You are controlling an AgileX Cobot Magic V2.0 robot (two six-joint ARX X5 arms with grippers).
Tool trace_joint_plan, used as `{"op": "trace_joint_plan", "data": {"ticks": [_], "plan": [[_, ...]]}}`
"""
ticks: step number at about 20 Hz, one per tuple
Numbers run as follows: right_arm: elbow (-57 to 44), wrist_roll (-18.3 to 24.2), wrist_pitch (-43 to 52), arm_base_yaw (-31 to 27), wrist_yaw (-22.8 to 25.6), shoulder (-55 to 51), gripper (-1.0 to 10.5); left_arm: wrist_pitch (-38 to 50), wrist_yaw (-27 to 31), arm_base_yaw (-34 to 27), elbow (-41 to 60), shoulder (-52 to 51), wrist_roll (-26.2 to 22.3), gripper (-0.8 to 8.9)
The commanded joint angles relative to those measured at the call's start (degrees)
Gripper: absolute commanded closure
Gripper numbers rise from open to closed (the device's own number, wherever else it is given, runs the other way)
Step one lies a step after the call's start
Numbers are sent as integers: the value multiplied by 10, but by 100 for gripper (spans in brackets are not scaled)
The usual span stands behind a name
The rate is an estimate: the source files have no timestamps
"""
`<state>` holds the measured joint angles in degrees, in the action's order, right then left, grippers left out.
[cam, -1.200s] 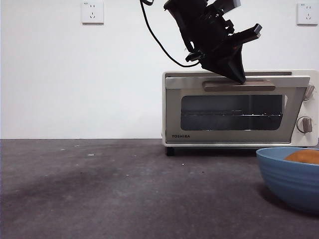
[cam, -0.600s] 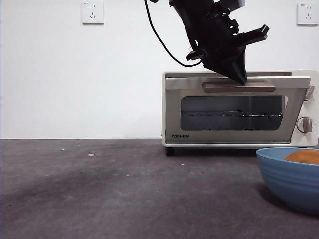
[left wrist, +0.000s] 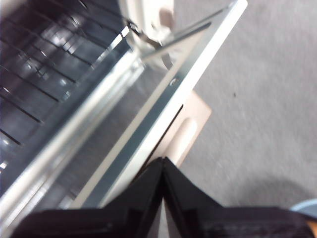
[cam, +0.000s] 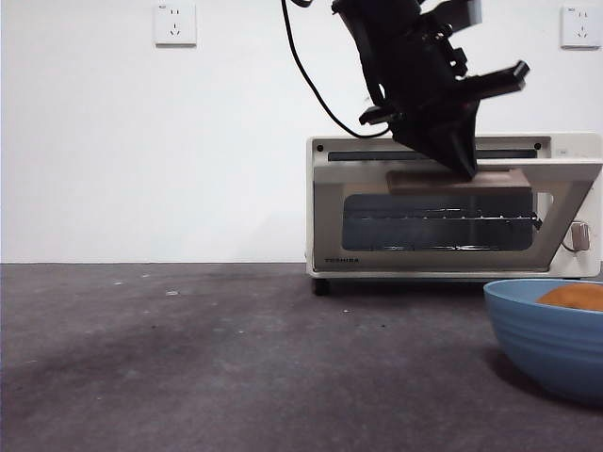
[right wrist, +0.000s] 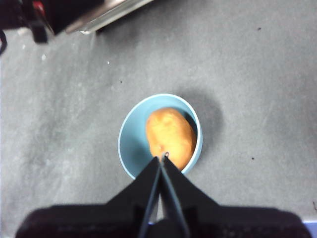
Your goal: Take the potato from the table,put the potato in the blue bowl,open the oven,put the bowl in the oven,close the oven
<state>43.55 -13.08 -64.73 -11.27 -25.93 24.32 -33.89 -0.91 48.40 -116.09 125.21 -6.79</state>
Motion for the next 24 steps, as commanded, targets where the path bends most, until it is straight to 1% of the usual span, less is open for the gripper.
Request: {"op": "trace_joint_plan", "data": {"ticks": [1, 4, 10, 13, 18, 24], "plan": [[-3, 2, 3, -1, 0, -2, 950, 5, 29, -9, 28, 11, 7, 820], [-3, 8, 1, -1, 0, -2, 950, 15, 39, -9, 61, -1, 8, 820], [-3, 11, 2, -1, 0, -2, 950, 96, 39, -11, 191, -64, 25, 820], [-3, 11, 4, 0, 0, -2, 950, 113, 39, -12, 237, -80, 28, 820], [-3, 11, 3, 0, 0, -2, 950, 123, 39, -7, 243, -81, 29, 820], [-3, 11, 4, 0, 0, -2, 950, 106, 39, -2, 249, -81, 31, 820]]}}
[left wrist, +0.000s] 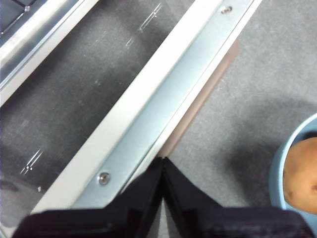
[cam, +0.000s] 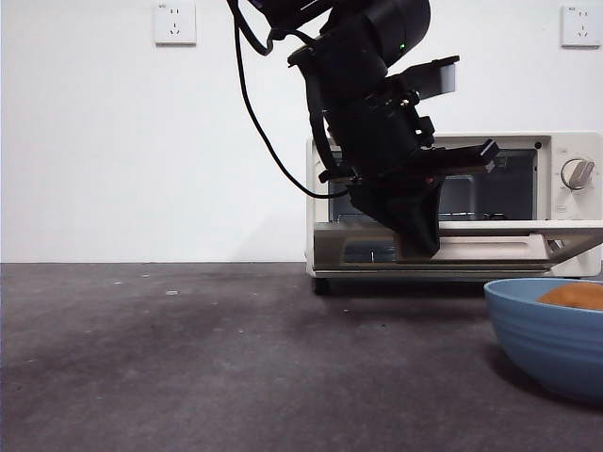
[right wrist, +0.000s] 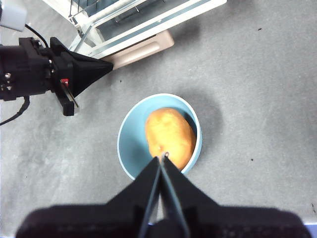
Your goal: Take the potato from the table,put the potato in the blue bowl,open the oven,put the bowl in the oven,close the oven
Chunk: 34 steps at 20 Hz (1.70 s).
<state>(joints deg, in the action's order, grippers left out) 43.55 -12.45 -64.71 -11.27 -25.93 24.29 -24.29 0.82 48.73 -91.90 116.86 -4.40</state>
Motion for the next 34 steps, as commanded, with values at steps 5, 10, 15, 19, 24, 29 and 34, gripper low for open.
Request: {"op": "trace_joint_plan", "data": {"ticks": [5, 10, 15, 19, 24, 29, 34], "plan": [[-3, 5, 3, 0, 0, -2, 950, -18, 18, -3, 12, 2, -5, 820], [-3, 5, 3, 0, 0, -2, 950, -42, -16, -4, 12, 2, -18, 820], [-3, 5, 3, 0, 0, -2, 949, -111, -30, 15, 12, -34, -24, 820], [-3, 4, 1, 0, -1, 5, 948, -188, -29, 31, 12, -136, -22, 820], [-3, 8, -21, 2, -9, 78, 936, -315, -29, 45, 12, -293, -7, 820], [-3, 41, -18, 5, -5, 188, 654, -430, -28, 56, 12, -416, 18, 820], [-3, 41, 24, 5, 15, 287, 659, -510, -27, 57, 12, -475, 30, 820]]}}
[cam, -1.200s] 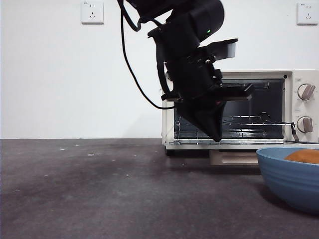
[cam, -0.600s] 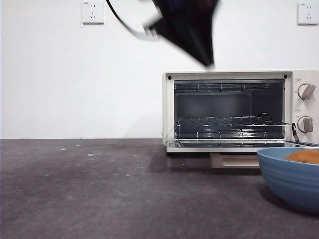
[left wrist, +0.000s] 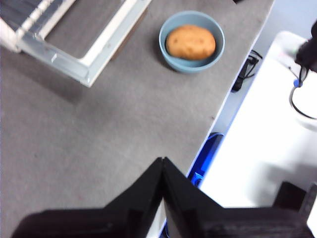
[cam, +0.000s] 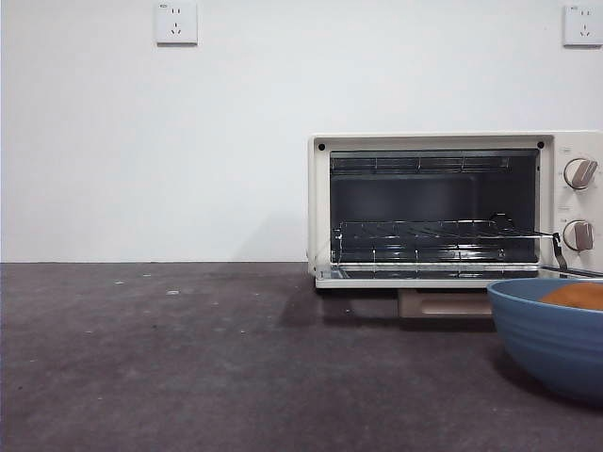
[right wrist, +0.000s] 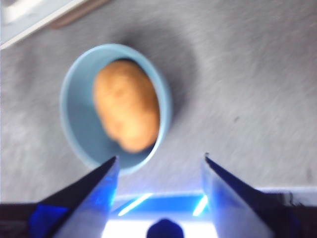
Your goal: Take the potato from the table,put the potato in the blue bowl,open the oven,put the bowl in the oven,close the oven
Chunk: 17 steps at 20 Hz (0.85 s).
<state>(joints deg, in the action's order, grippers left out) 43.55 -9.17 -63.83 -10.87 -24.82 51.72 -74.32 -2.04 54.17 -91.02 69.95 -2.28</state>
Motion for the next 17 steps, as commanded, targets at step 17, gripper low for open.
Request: {"op": "trace_joint_plan", "data": {"ticks": [17], "plan": [[-3, -24, 139, 153, 113, 216, 672, -11, -1, 13, 3, -22, 11, 820]]}}
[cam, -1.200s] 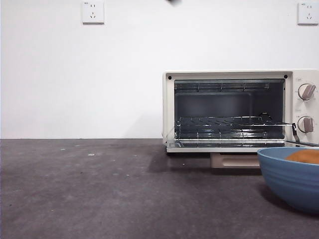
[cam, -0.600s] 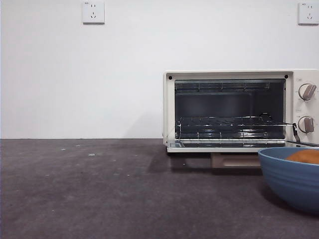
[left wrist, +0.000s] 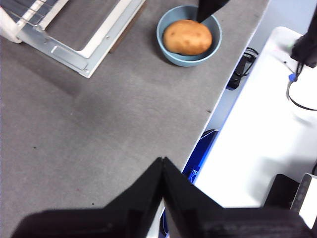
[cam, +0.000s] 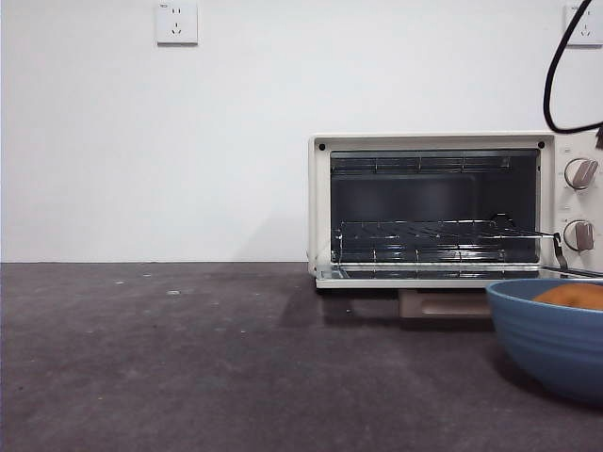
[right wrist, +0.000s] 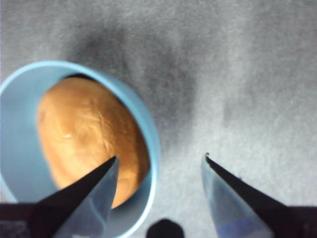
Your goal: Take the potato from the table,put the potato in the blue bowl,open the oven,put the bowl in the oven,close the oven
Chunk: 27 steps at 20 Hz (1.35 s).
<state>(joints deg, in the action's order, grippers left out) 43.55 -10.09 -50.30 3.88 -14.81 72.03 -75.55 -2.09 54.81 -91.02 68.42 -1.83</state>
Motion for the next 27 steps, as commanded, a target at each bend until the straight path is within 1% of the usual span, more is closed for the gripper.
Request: {"op": "trace_joint_plan", "data": {"ticks": [1, 2, 5, 8, 10, 15, 18, 19, 22, 25, 27], "plan": [[-3, -18, 3, 11, 25, 20, 737, 1, 0, 9, 3, -12, 6, 820], [-3, -18, 2, 14, 29, 24, 805, 1, 0, 10, 3, -18, 6, 820], [-3, -24, 5, 14, 29, 25, 959, 1, 0, 10, 3, -45, 13, 820], [0, -40, 4, 14, 28, 23, 959, 1, 2, 10, 3, -77, 19, 820], [24, -61, -16, 14, 28, 23, 959, 1, 2, 10, 3, -100, 21, 820], [172, -94, -83, 14, 39, 31, 959, 1, 2, 10, 3, -150, 37, 820], [284, -115, -118, 14, 59, 78, 959, 1, 3, 10, 3, -166, 47, 820], [320, -127, -126, 14, 59, 100, 959, 1, 7, 10, 3, -168, 49, 820], [416, -181, -138, 14, 56, 166, 959, 1, 9, 10, 3, -169, 67, 820], [494, -230, -144, 22, 57, 227, 959, 1, 30, 10, 3, -168, 73, 820], [536, -252, -151, 26, 57, 268, 959, 1, 37, 10, 3, -168, 72, 820]]}}
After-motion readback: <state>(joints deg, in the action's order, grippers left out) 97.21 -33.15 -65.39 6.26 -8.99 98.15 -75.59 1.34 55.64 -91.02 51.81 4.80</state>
